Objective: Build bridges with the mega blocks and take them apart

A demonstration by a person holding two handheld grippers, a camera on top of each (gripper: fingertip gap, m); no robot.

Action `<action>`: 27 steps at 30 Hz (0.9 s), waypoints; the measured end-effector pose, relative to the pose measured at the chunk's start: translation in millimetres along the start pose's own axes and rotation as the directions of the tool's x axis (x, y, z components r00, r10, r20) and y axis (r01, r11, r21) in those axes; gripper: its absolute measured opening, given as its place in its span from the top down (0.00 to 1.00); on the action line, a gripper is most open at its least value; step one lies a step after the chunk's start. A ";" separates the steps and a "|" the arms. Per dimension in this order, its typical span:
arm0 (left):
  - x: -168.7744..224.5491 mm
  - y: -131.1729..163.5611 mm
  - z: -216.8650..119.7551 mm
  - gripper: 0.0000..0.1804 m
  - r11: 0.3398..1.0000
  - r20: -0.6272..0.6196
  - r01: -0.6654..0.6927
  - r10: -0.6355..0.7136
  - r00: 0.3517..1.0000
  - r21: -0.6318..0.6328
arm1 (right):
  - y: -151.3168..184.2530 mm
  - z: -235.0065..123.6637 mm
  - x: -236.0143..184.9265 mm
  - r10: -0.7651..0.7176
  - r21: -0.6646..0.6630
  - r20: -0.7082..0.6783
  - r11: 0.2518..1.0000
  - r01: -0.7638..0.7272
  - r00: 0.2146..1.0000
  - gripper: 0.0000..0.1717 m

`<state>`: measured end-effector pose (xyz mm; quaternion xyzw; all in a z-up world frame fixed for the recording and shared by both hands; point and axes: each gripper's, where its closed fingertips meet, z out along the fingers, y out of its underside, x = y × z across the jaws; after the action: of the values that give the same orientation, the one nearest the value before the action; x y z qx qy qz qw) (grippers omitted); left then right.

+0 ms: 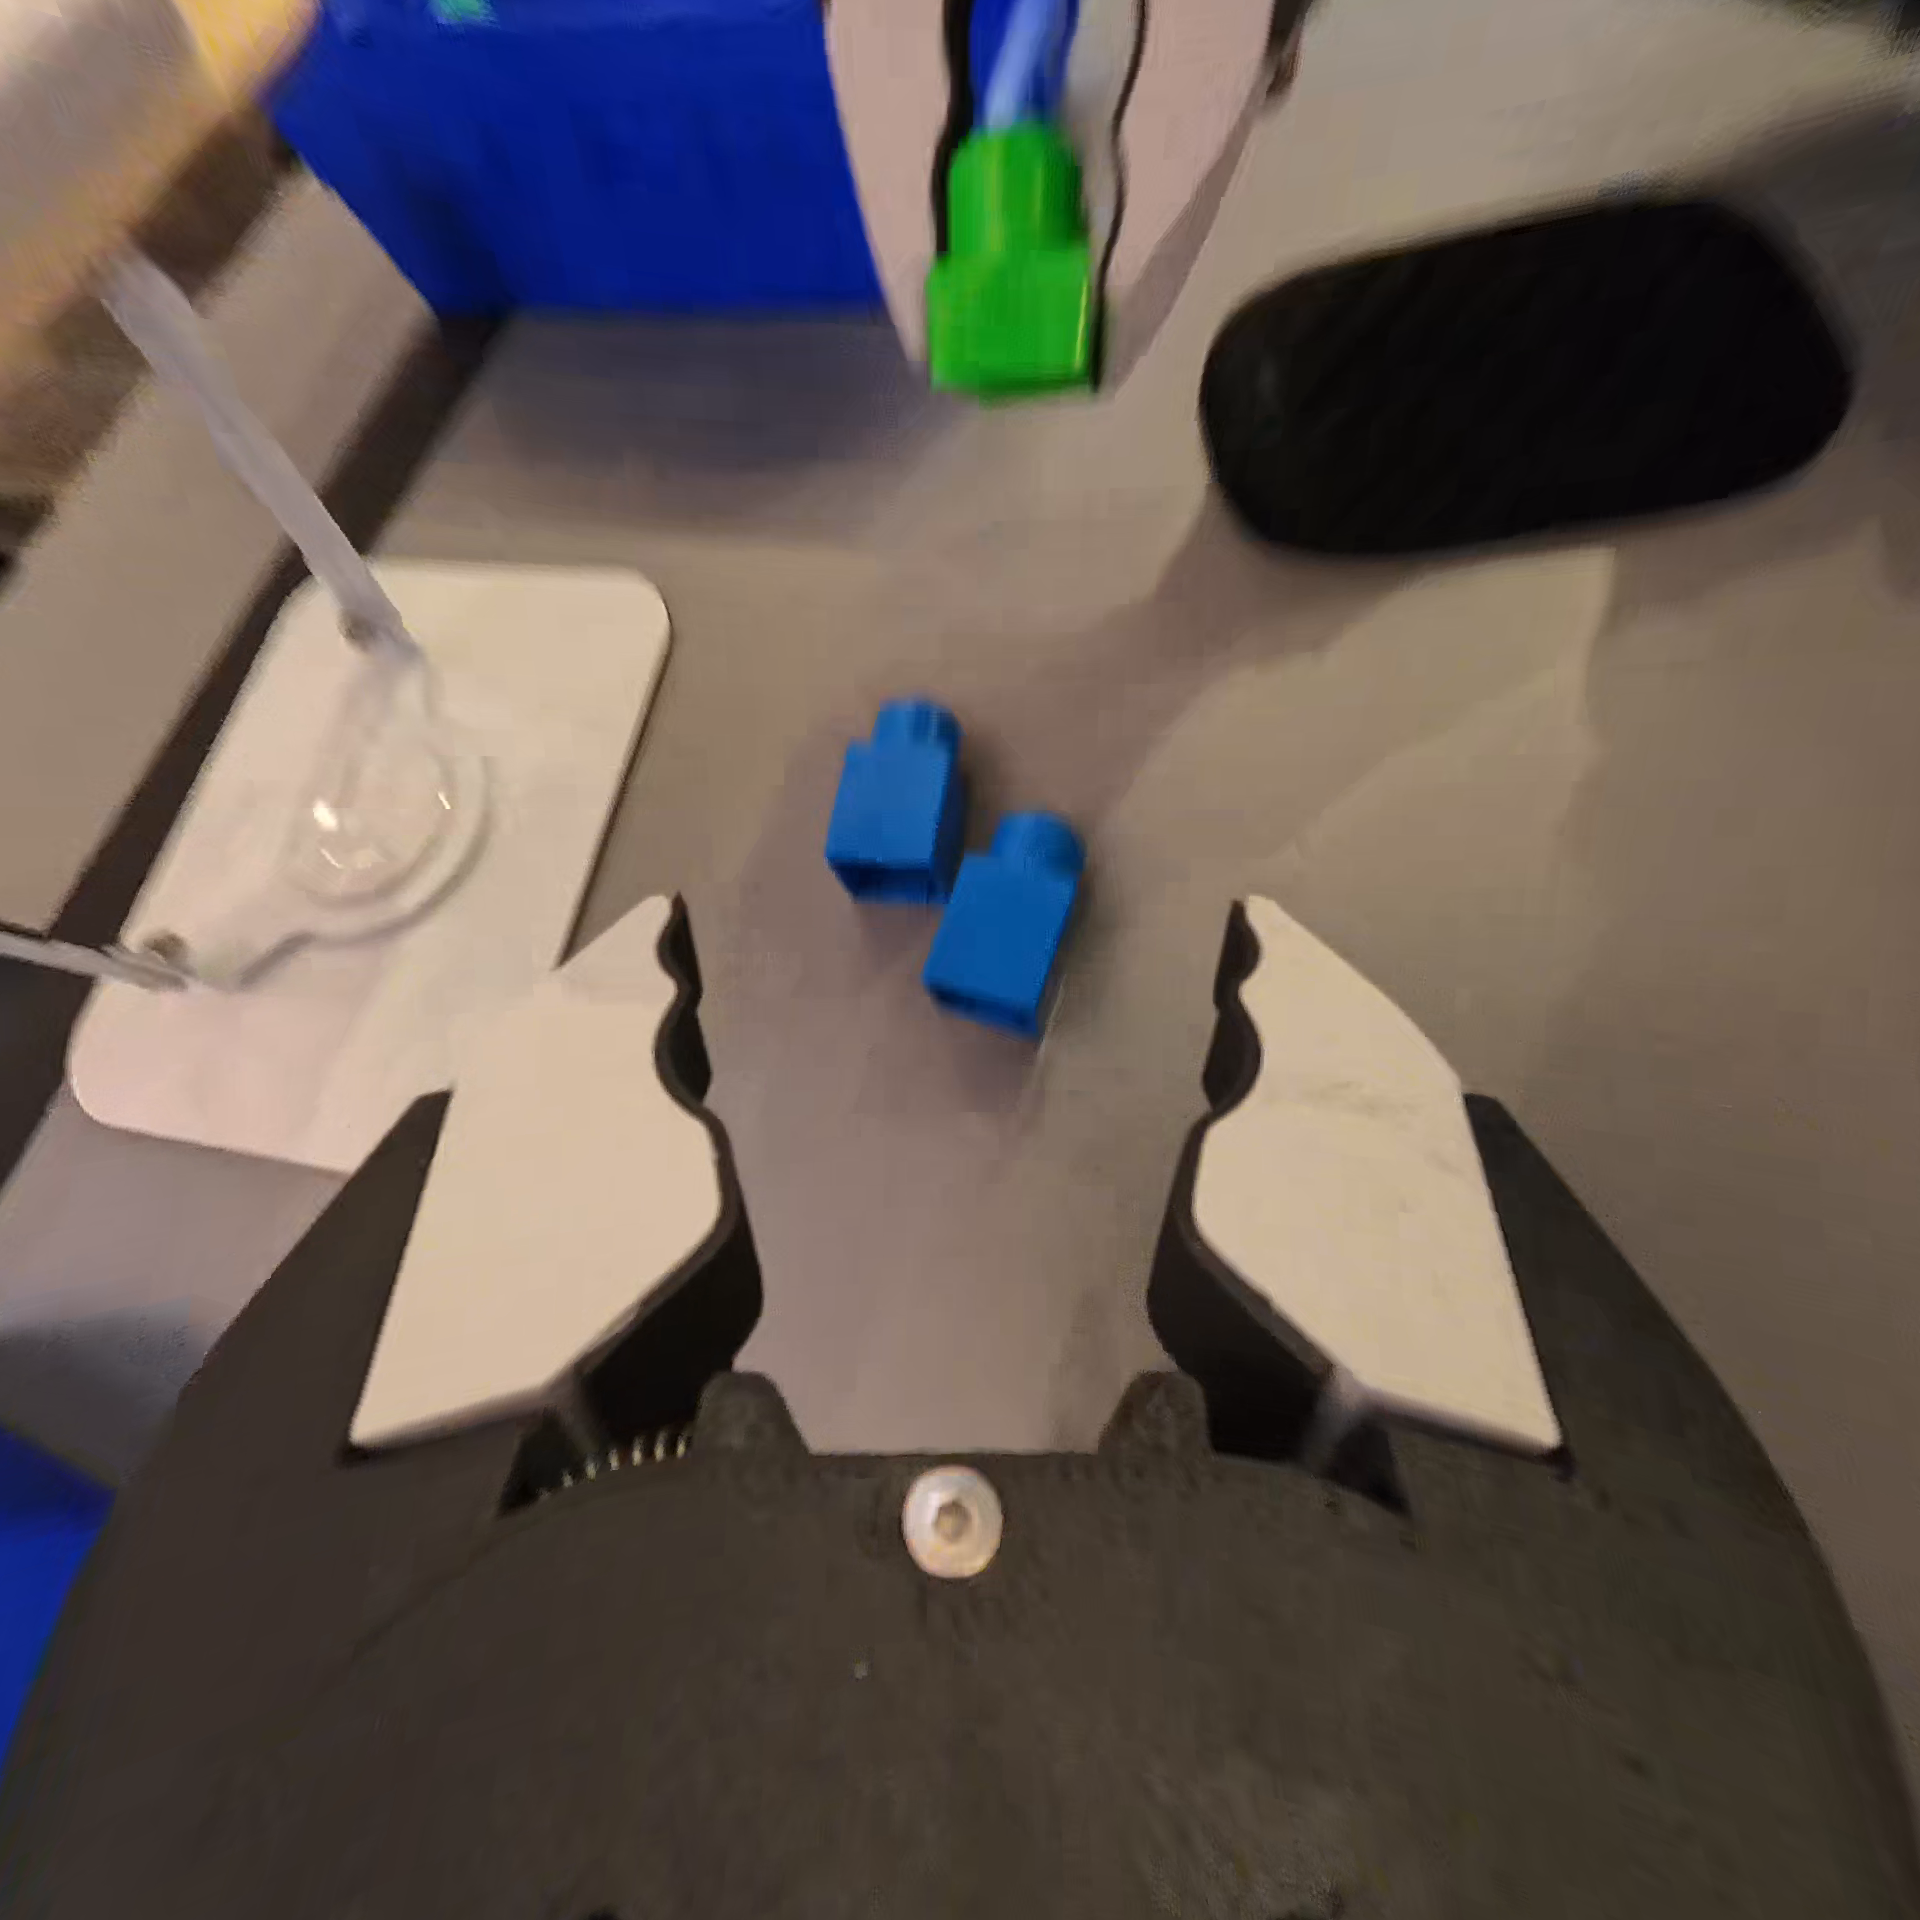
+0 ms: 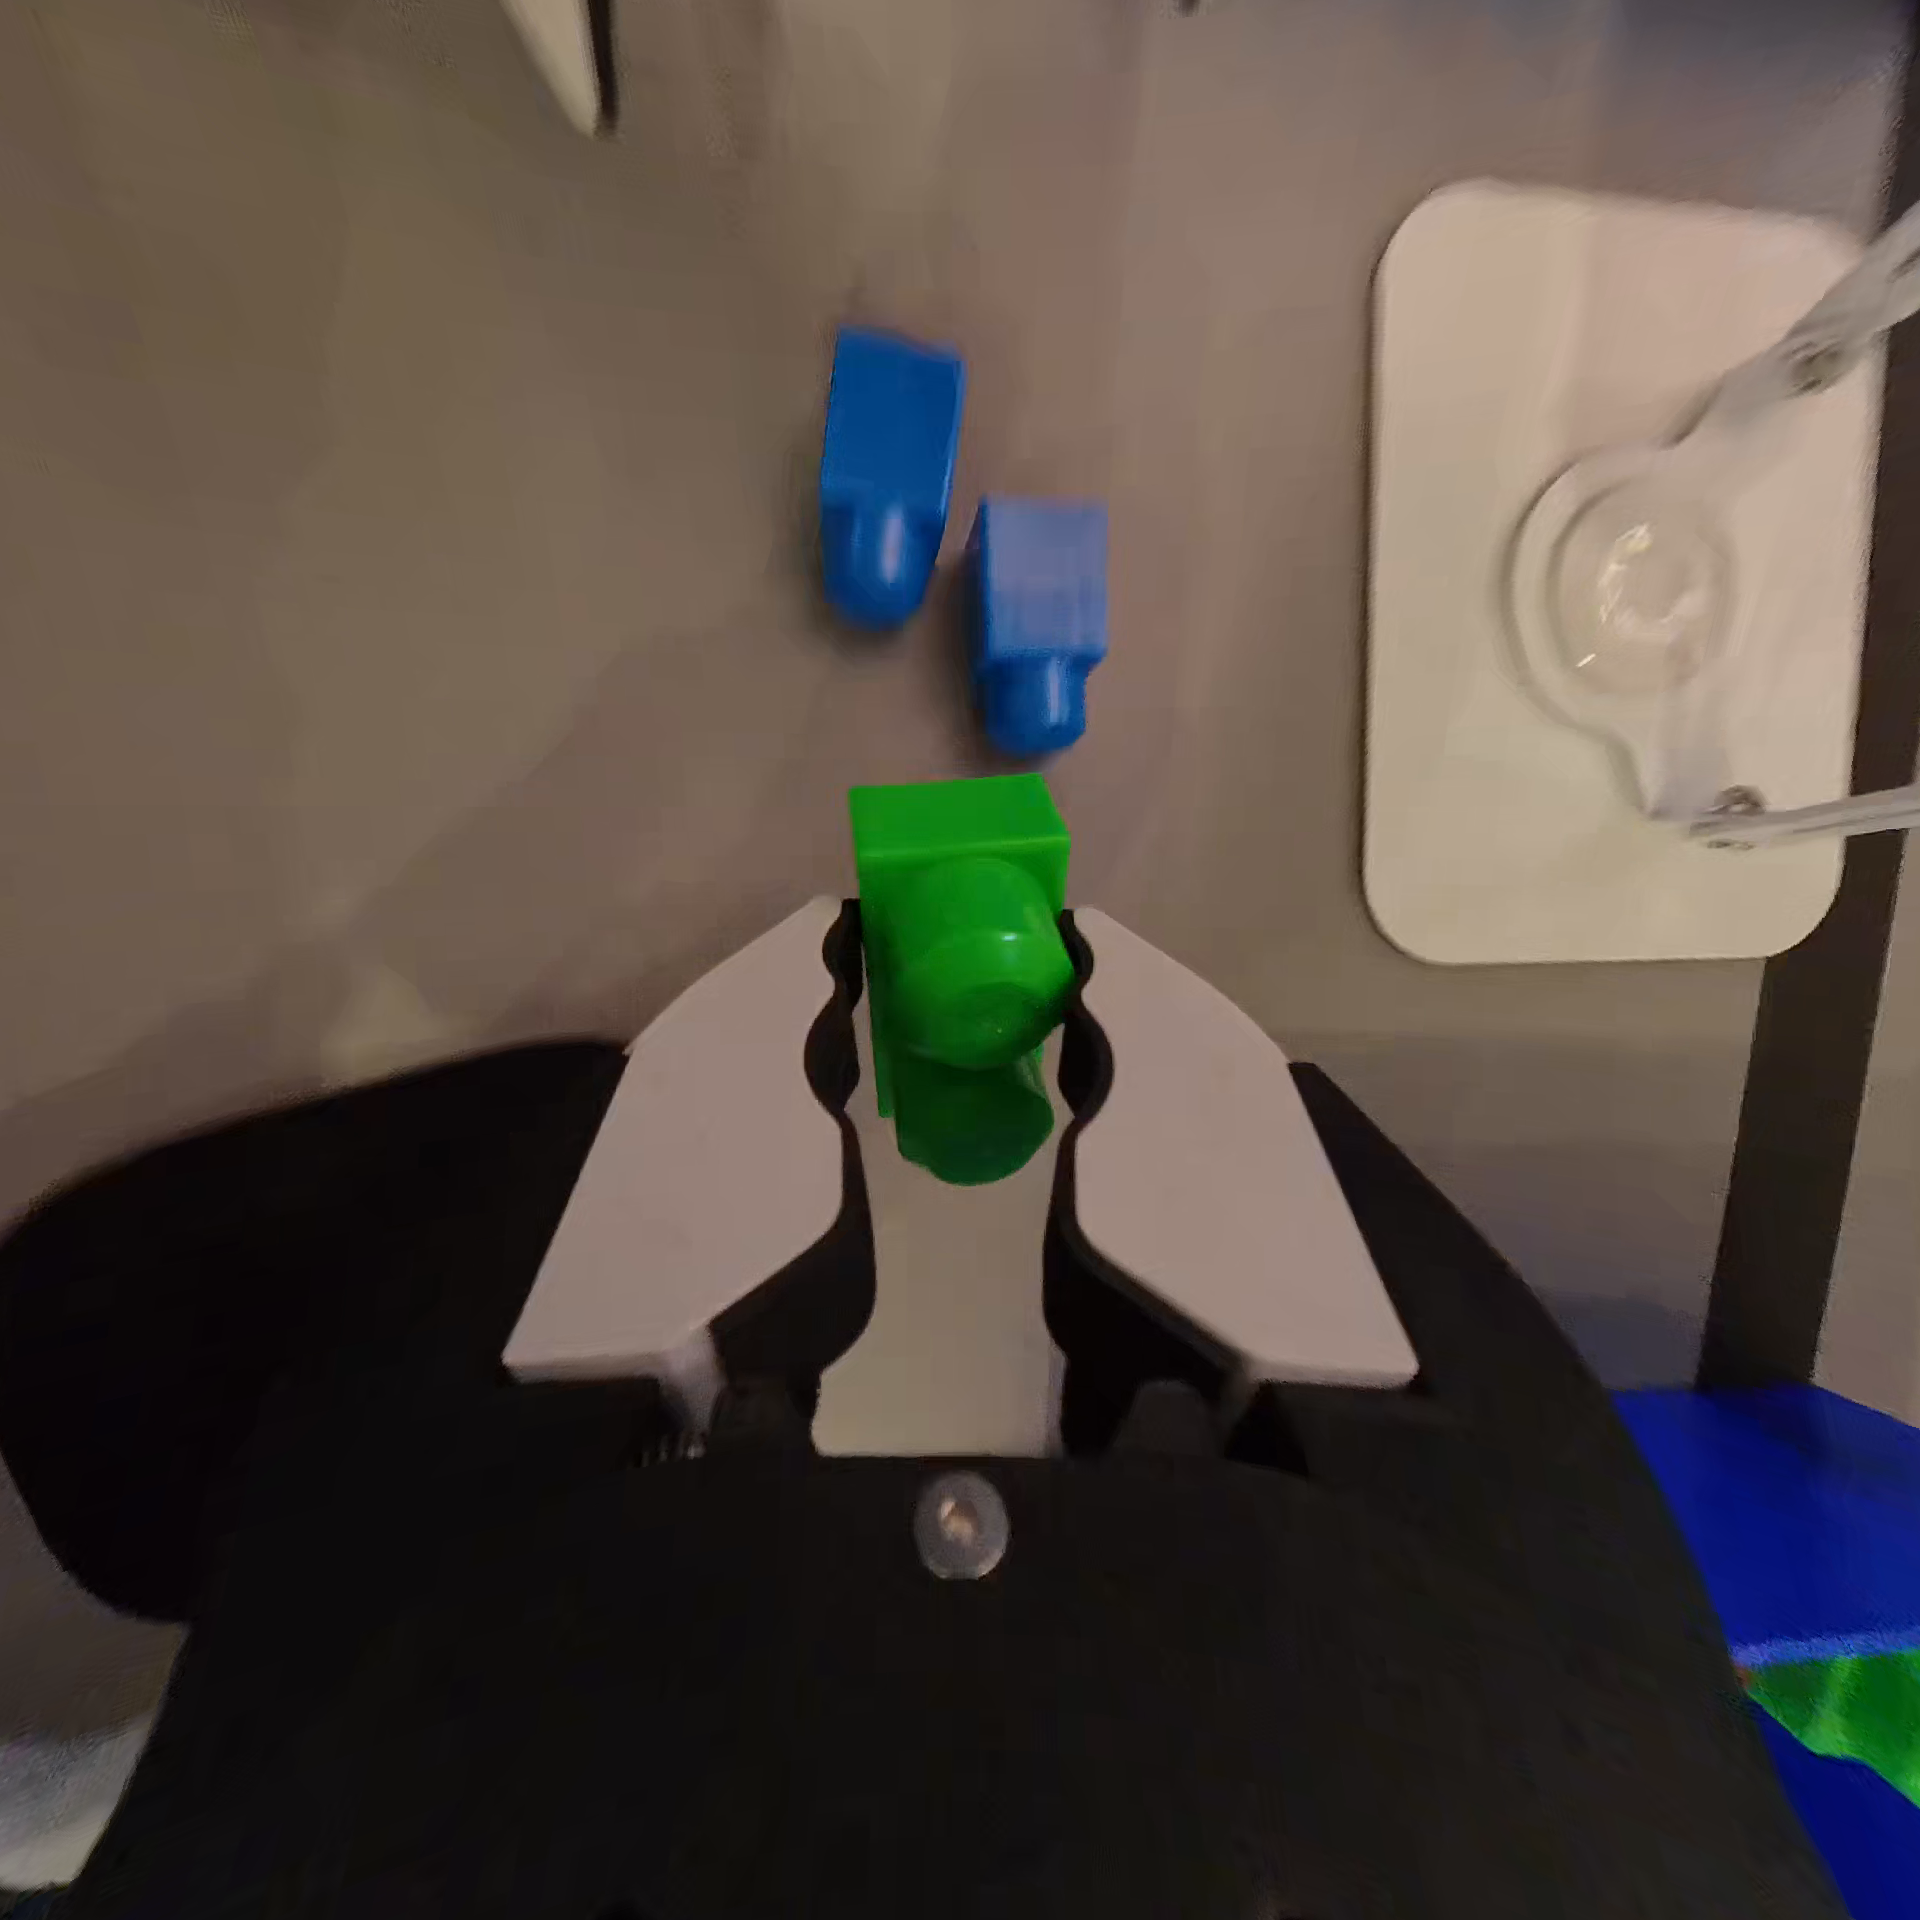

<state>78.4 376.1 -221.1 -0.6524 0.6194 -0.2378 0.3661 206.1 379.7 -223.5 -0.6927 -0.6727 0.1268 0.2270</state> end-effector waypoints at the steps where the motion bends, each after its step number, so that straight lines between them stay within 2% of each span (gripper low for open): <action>1: -2.1 13.5 5.7 0.47 0.999 -0.010 -0.005 0.004 1.000 -0.048 | 9.2 5.6 -2.4 -0.033 -0.057 0.006 0.998 0.034 0.999 0.79; 5: -8.1 45.6 21.5 0.47 0.990 -0.042 -0.025 0.019 0.999 -0.137 | 35.7 32.0 -17.2 -0.132 -0.234 0.084 0.961 0.148 0.988 0.79; 8: -7.2 58.1 31.3 0.47 0.979 -0.085 -0.090 0.076 0.993 -0.185 | 45.9 50.3 -29.3 -0.162 -0.279 0.163 0.938 0.203 0.973 0.79; 9: -8.4 61.3 34.0 0.47 0.976 -0.098 -0.104 0.086 0.991 -0.193 | 45.6 55.1 -30.9 -0.171 -0.275 0.171 0.938 0.214 0.970 0.79; 11: -14.6 67.7 38.2 0.48 0.972 -0.104 -0.116 0.097 0.990 -0.204 | 43.4 59.2 -32.6 -0.149 -0.257 0.185 0.946 0.195 0.971 0.70; 12: -16.7 70.4 40.2 0.48 0.971 -0.112 -0.112 0.089 0.990 -0.211 | 40.5 57.9 -29.9 -0.138 -0.239 0.174 0.955 0.178 0.975 0.70; 14: -21.6 73.9 43.6 0.49 0.967 -0.113 -0.135 0.113 0.987 -0.217 | 32.0 51.1 -26.1 -0.101 -0.178 0.172 0.975 0.132 0.980 0.72; 17: -25.6 71.4 50.1 0.51 0.970 -0.117 -0.136 0.114 0.987 -0.202 | 21.9 48.5 -0.4 0.002 -0.117 0.074 0.993 0.007 0.997 0.83; 20: -24.3 68.1 58.6 0.51 0.968 -0.132 -0.149 0.124 0.983 -0.203 | 16.7 55.9 18.9 0.106 -0.072 0.034 0.992 -0.103 0.994 0.85; 23: -21.6 63.8 66.7 0.51 0.968 -0.145 -0.155 0.128 0.981 -0.197 | 10.4 60.3 22.3 0.134 -0.050 0.066 0.990 -0.131 0.989 0.84; 27: -19.2 57.4 68.9 0.52 0.971 -0.152 -0.155 0.128 0.980 -0.183 | 10.8 56.0 13.9 0.159 -0.084 0.150 0.985 -0.148 0.976 0.85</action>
<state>92.4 409.6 -305.3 -0.6208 0.7087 -0.1947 0.2729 189.5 401.5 -275.3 -0.7382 -0.6372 0.1734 0.1379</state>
